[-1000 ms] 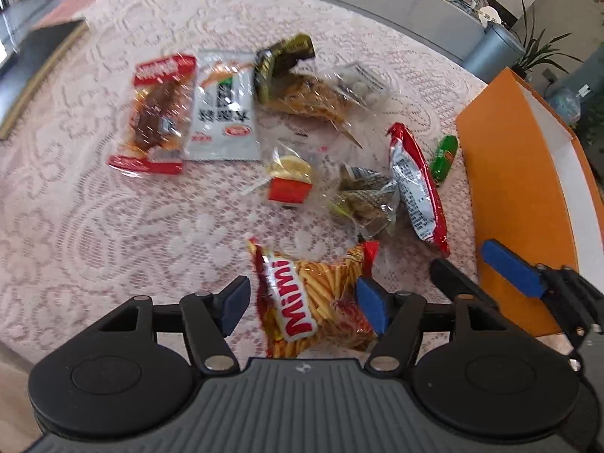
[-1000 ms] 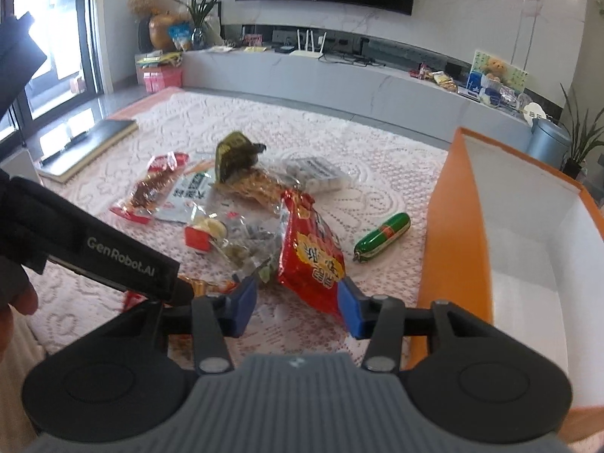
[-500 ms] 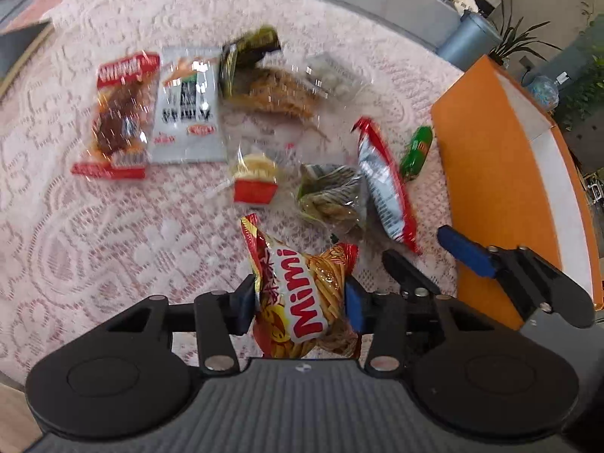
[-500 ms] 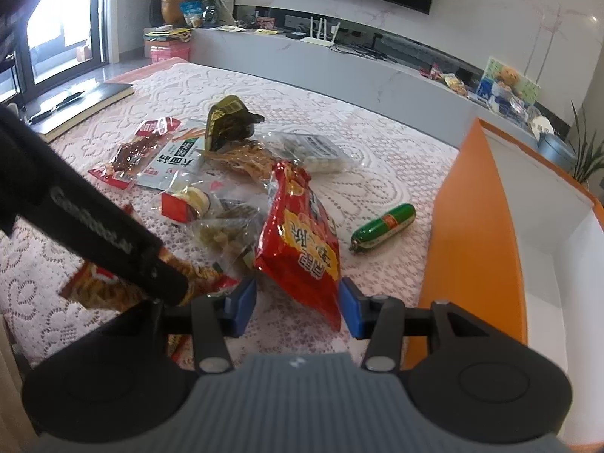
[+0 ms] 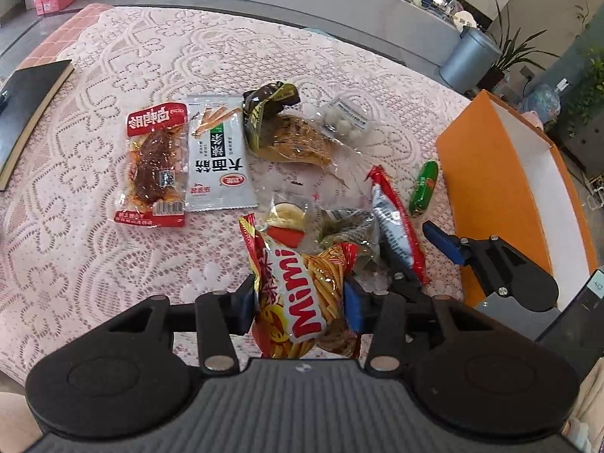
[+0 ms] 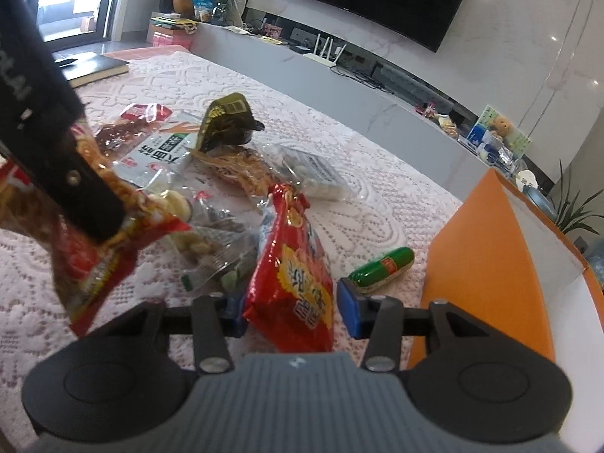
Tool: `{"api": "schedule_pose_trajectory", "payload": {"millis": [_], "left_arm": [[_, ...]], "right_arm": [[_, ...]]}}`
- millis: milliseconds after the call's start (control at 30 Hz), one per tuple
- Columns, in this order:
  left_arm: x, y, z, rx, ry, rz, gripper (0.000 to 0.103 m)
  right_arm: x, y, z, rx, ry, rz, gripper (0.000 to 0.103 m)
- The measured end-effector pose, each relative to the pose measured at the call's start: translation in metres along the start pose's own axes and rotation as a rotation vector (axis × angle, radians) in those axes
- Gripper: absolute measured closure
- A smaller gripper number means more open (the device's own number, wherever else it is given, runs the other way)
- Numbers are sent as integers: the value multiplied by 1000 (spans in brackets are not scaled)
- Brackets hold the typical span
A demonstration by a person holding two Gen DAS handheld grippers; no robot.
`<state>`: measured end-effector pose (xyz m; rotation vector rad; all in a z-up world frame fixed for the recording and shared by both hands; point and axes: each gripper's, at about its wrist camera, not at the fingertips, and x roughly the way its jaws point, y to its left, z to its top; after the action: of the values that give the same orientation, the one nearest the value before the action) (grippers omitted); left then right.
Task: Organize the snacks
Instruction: 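Grasp the Mimi snack bag with the left tool while the right tool grasps the red chip bag, then lift both bags and carry them over the orange box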
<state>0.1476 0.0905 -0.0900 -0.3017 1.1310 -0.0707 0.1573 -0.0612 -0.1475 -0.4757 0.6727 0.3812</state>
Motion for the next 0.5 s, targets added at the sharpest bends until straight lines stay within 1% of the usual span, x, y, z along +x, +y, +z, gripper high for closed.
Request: {"api": "schedule_pose_trajectory", "payload": {"millis": [33, 100, 133, 200, 267, 400, 500], "left_arm": [[1, -1, 2, 9, 5, 14, 51], [0, -3, 3, 18, 5, 31, 51], [-1, -5, 3, 22, -1, 33, 52], [-5, -7, 3, 23, -13, 37, 51], [-10, -10, 1, 23, -26, 43, 51], [-21, -14, -5, 18, -42, 56, 51], [-30, -16, -11, 15, -50, 65, 51]], "right_arm": [[0, 0, 0, 2, -3, 6, 70], [-1, 2, 1, -12, -7, 2, 72], [-2, 3, 1, -25, -12, -7, 75], [-6, 1, 1, -24, -19, -16, 77], [-11, -4, 2, 2, -23, -25, 77], [-29, -12, 3, 34, -53, -46, 79], [-48, -18, 6, 74, -72, -26, 79]]}}
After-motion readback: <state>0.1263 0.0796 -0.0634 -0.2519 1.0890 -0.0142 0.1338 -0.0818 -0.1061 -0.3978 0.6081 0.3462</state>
